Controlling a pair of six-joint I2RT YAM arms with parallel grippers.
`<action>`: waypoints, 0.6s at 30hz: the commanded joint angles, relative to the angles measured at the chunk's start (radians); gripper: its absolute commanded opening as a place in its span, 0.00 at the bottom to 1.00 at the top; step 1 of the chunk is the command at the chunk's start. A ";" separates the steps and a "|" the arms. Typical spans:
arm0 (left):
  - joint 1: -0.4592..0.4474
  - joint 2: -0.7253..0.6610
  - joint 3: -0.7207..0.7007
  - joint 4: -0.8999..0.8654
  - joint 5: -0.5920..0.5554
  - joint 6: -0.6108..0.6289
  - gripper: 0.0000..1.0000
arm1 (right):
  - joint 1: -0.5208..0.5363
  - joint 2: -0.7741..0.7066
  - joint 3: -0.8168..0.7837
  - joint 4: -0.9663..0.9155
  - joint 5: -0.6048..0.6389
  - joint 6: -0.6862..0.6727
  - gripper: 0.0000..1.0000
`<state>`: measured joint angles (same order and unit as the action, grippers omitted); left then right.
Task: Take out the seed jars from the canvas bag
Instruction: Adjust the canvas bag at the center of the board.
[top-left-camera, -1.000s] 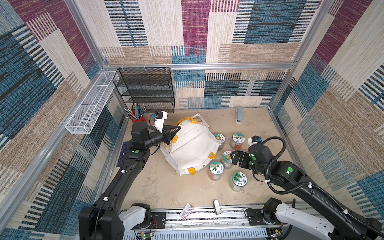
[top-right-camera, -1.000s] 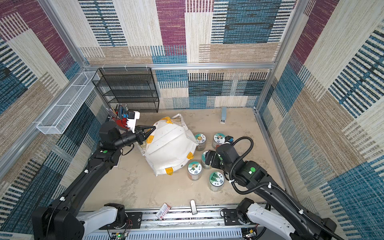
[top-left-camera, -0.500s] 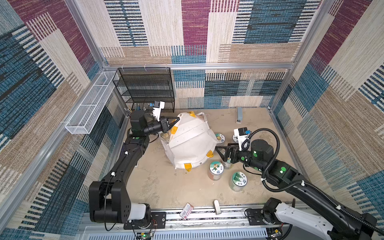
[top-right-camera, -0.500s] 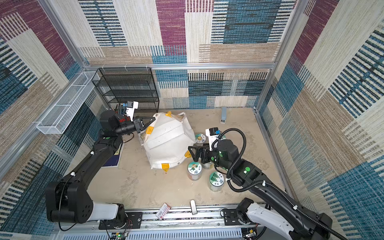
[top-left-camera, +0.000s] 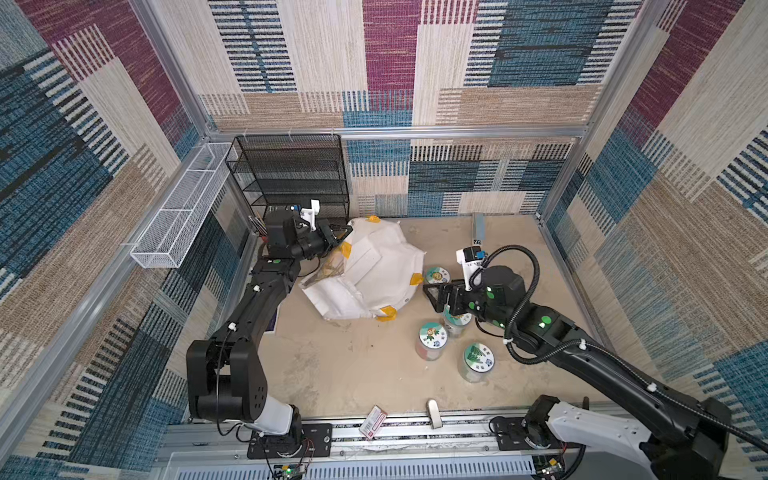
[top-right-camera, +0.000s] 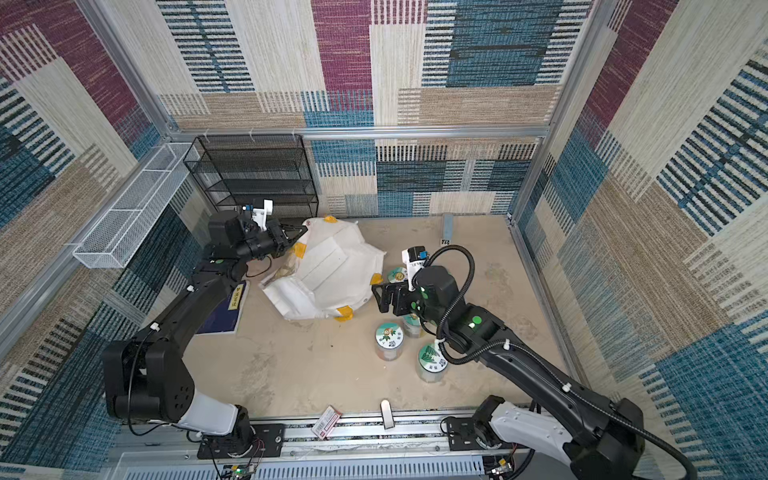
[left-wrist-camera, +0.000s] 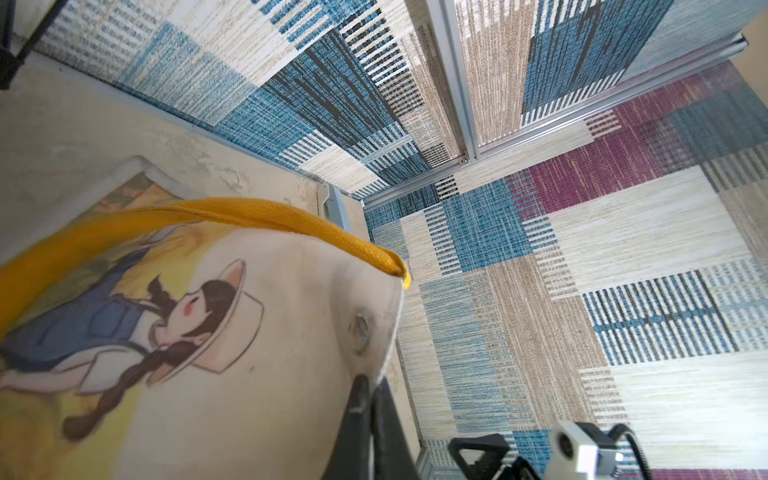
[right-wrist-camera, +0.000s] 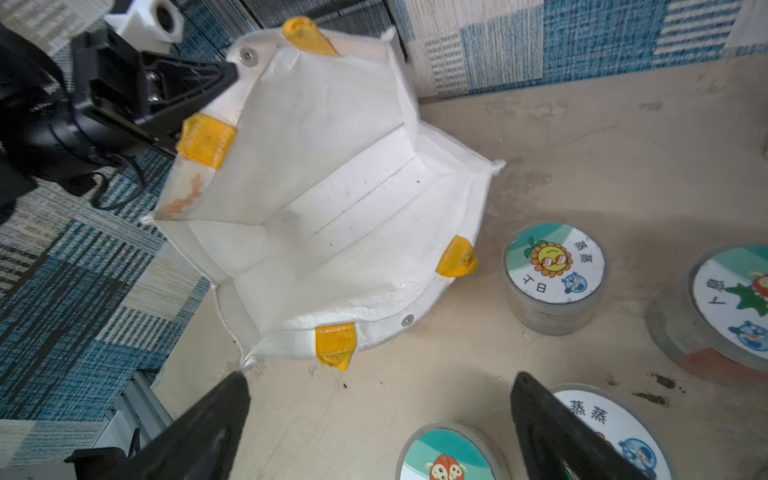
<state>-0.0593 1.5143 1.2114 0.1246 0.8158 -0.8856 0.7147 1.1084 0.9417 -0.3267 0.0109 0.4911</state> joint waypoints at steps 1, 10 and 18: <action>0.001 -0.006 -0.006 0.070 0.019 -0.043 0.00 | -0.005 0.102 0.013 0.076 -0.016 0.069 1.00; 0.001 -0.019 -0.018 0.137 0.031 -0.120 0.00 | -0.017 0.343 0.043 0.232 -0.143 0.175 0.85; 0.001 -0.016 -0.033 0.208 0.036 -0.175 0.00 | -0.018 0.422 0.038 0.293 -0.164 0.188 0.59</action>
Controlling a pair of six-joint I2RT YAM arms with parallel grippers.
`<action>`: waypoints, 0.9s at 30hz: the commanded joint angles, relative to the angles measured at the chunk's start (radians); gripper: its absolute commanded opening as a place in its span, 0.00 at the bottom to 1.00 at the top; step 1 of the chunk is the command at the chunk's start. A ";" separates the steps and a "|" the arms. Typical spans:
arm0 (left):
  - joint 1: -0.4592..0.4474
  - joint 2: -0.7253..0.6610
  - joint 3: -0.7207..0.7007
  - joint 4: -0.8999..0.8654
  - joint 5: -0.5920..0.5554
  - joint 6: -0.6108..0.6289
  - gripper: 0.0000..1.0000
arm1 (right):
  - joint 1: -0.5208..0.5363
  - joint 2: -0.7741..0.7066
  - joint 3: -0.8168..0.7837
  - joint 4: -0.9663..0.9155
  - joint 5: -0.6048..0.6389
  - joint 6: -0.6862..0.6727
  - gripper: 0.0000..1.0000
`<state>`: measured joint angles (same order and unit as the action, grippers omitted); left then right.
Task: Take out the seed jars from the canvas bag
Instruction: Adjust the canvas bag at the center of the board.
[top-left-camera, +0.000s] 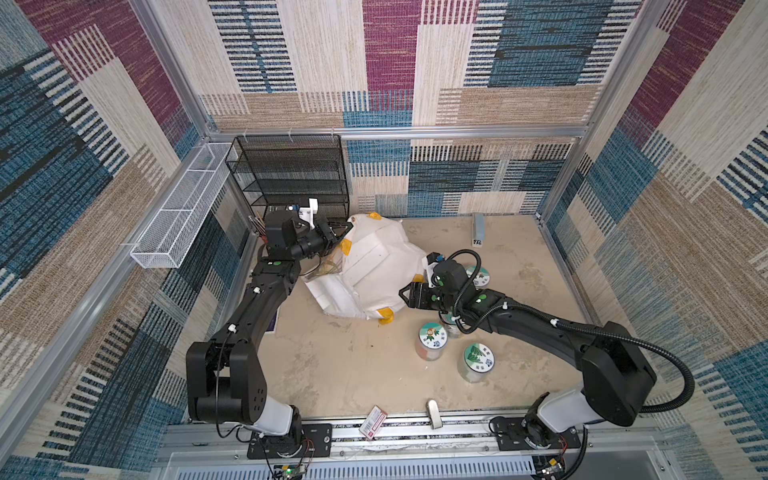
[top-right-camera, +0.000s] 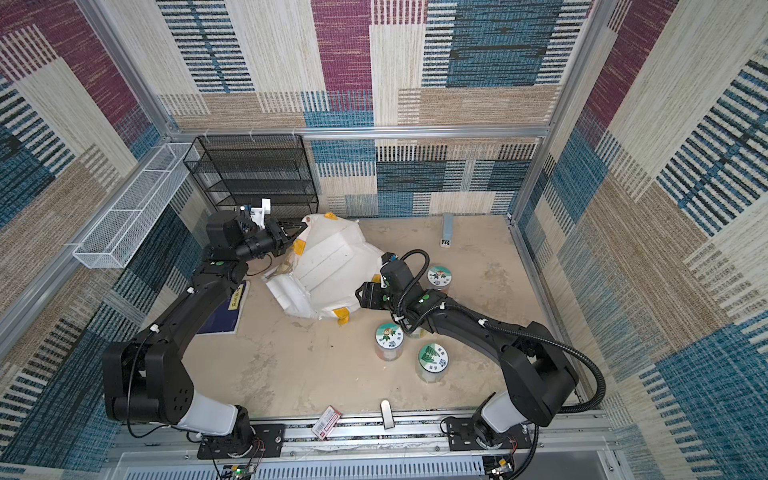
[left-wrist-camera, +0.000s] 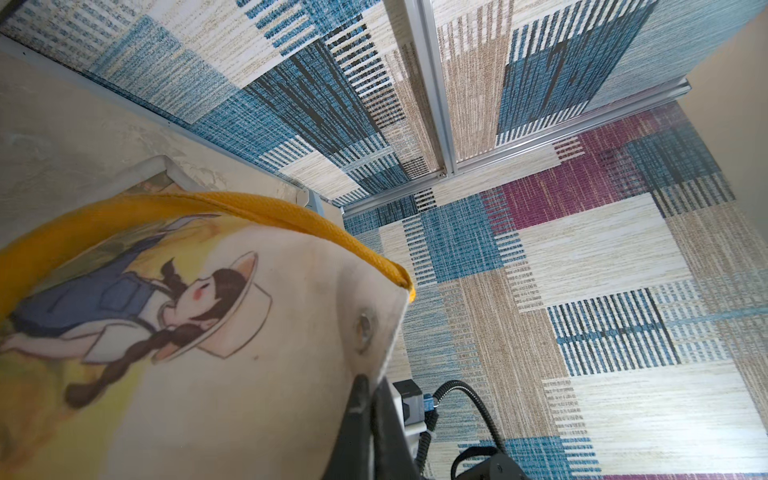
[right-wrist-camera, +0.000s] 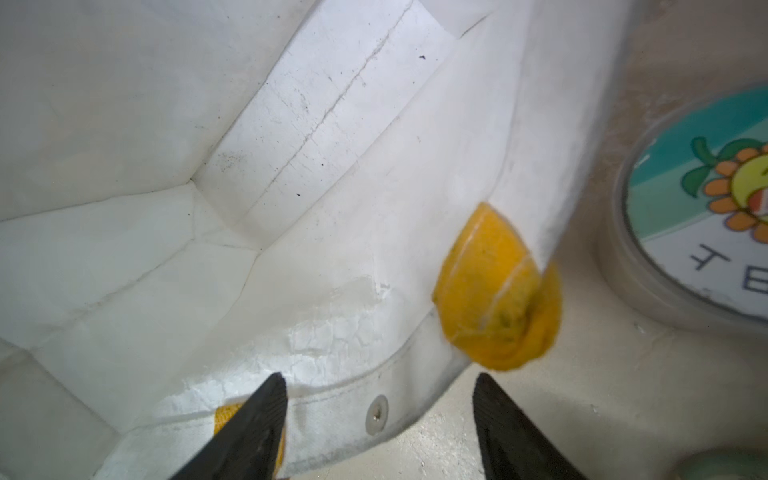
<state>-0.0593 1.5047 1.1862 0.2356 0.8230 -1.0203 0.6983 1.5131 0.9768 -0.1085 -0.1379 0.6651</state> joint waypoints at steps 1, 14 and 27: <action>0.001 -0.006 -0.014 0.110 0.031 -0.045 0.00 | 0.000 0.032 0.008 0.089 -0.014 0.007 0.53; 0.004 -0.025 -0.026 -0.061 0.003 0.087 0.00 | -0.025 0.010 0.214 -0.116 0.035 -0.148 0.02; 0.004 -0.101 0.097 -0.726 -0.288 0.536 0.00 | -0.064 0.162 0.566 -0.408 -0.046 -0.334 0.06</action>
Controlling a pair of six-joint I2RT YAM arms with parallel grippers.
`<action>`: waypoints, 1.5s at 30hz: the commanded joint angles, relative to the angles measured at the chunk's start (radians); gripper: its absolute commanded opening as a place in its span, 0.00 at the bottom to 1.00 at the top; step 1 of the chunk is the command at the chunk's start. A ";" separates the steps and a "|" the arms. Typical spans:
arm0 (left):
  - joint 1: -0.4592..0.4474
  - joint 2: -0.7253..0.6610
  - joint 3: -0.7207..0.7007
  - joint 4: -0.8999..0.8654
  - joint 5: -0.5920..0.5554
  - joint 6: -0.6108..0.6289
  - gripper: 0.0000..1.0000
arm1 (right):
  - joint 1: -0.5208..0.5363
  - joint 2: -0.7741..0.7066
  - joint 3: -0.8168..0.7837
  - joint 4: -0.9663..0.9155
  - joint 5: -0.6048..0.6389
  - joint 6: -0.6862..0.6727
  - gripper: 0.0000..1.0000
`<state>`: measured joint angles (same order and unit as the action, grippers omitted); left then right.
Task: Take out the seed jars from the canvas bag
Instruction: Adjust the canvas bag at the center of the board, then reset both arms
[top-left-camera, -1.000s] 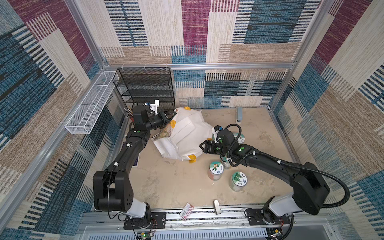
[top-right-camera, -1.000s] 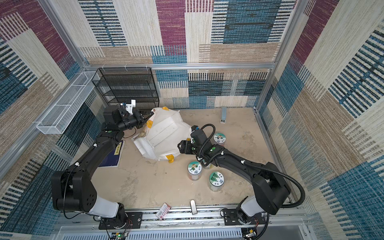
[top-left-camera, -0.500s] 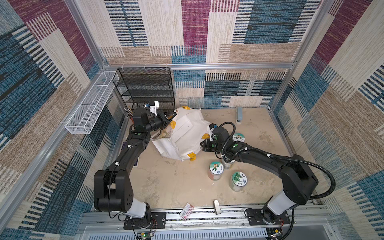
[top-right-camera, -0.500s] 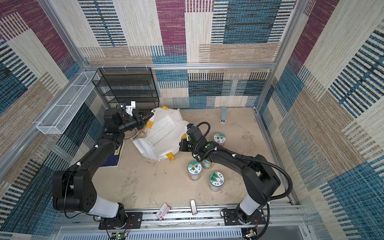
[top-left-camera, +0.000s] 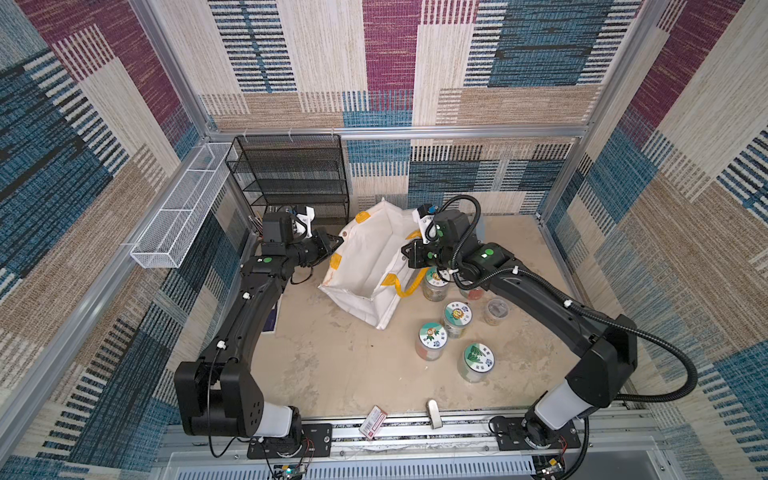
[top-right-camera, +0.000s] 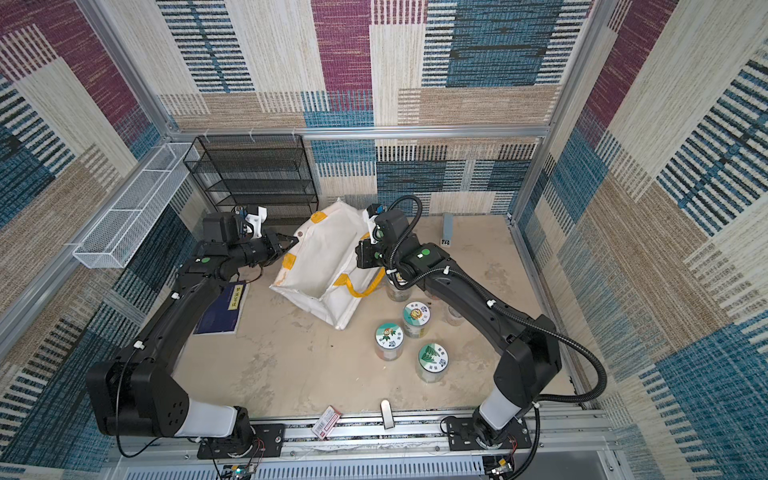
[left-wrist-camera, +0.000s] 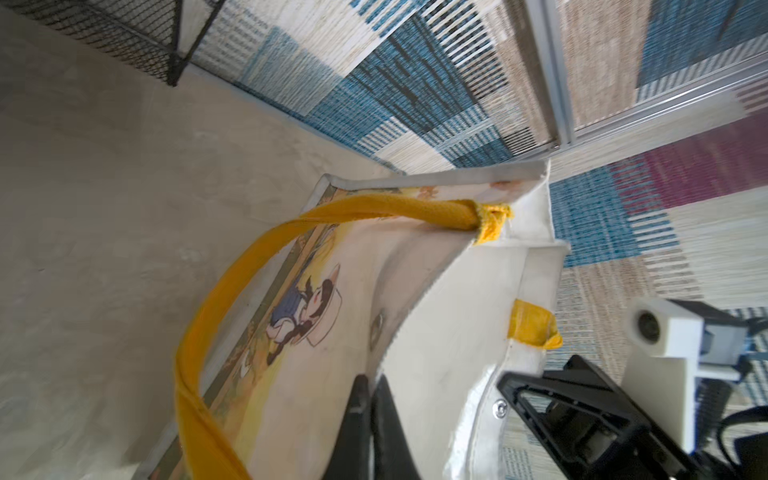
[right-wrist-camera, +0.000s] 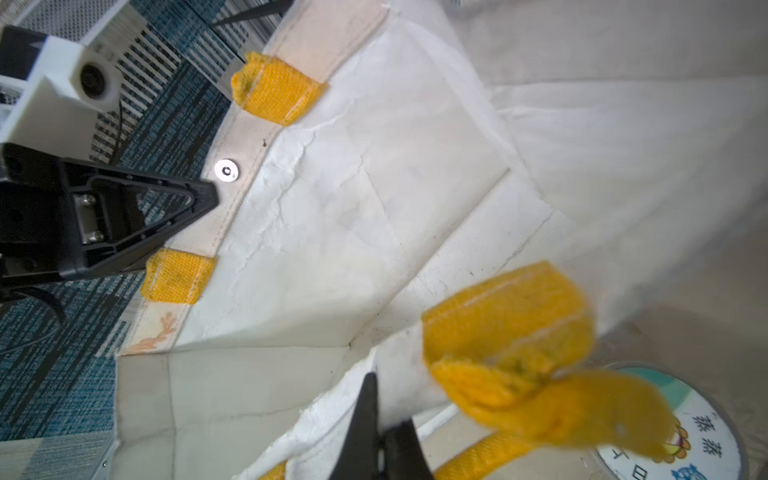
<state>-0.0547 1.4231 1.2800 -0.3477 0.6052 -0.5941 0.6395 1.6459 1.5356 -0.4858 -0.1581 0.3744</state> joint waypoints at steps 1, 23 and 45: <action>0.000 -0.028 0.001 -0.163 -0.088 0.119 0.00 | -0.006 0.044 0.005 -0.021 -0.036 -0.043 0.06; 0.051 -0.198 0.173 -0.420 -0.415 0.262 0.91 | -0.063 -0.103 -0.032 0.082 0.053 -0.048 0.73; 0.059 -0.200 -0.983 1.108 -0.874 0.532 0.90 | -0.451 -0.661 -0.959 0.712 0.654 -0.162 0.90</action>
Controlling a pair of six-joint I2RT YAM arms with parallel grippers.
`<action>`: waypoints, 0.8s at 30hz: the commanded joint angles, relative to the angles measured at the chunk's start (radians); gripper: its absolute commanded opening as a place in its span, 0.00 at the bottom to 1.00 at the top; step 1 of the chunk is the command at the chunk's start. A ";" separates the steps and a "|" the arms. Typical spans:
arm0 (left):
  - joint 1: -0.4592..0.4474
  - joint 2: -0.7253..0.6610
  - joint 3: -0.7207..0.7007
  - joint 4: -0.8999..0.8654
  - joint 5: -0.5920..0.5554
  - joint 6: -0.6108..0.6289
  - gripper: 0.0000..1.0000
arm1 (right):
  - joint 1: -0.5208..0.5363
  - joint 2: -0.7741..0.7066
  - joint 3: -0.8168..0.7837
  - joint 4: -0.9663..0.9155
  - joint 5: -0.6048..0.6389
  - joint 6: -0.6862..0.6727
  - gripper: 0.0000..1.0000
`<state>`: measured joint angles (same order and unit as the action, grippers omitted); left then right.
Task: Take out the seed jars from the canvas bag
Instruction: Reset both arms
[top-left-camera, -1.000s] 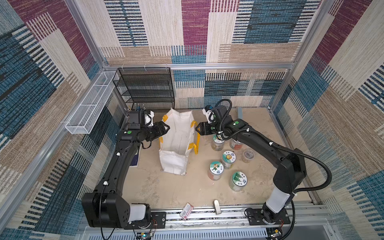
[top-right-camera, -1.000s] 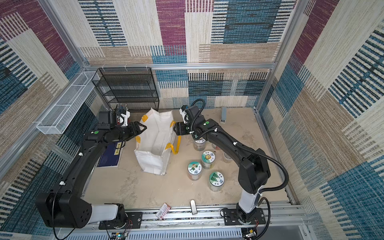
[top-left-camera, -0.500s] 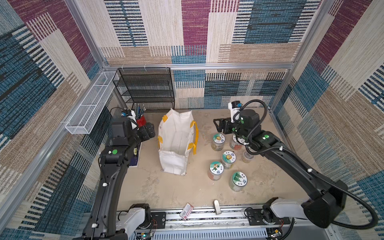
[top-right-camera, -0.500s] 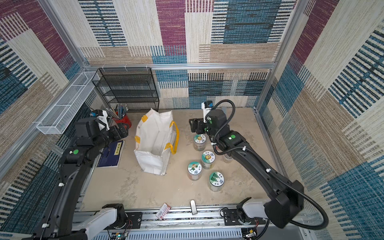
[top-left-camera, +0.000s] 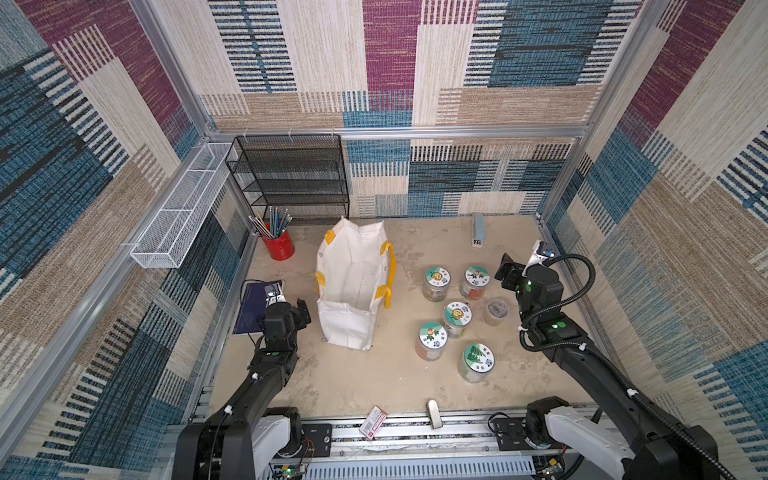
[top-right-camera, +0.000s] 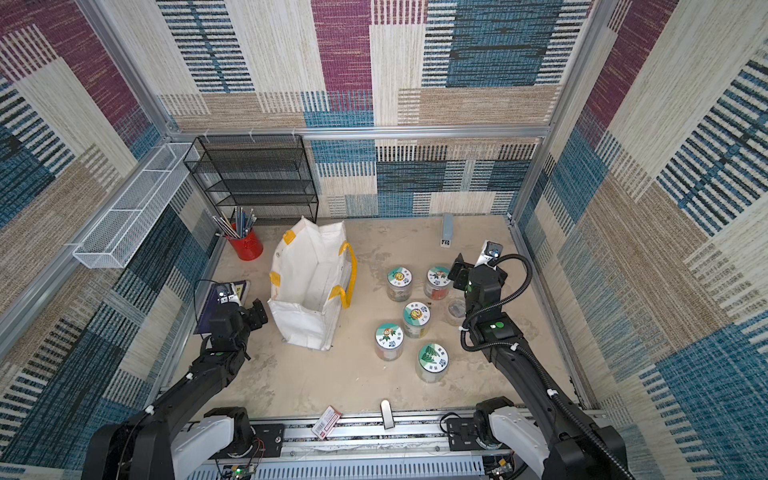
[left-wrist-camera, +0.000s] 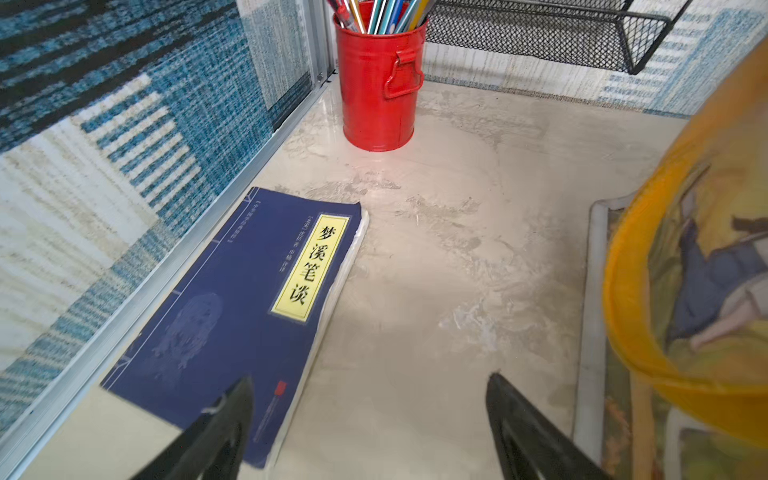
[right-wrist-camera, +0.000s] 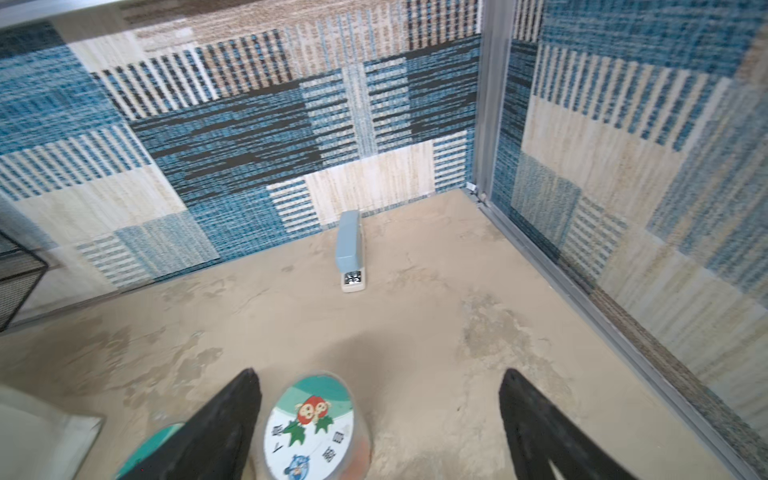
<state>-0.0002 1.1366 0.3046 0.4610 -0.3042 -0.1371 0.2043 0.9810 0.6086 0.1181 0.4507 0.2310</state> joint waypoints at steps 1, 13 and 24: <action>0.006 0.146 -0.002 0.352 0.050 0.079 0.91 | -0.029 0.008 -0.048 0.127 0.053 -0.018 0.90; 0.015 0.398 0.075 0.444 0.125 0.092 0.97 | -0.147 0.081 -0.282 0.575 0.089 -0.173 0.99; 0.014 0.396 0.087 0.416 0.122 0.091 1.00 | -0.178 0.405 -0.358 0.955 -0.115 -0.190 0.99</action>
<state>0.0128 1.5314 0.3843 0.8566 -0.1810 -0.0570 0.0261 1.3579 0.2195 0.9329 0.4076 0.0616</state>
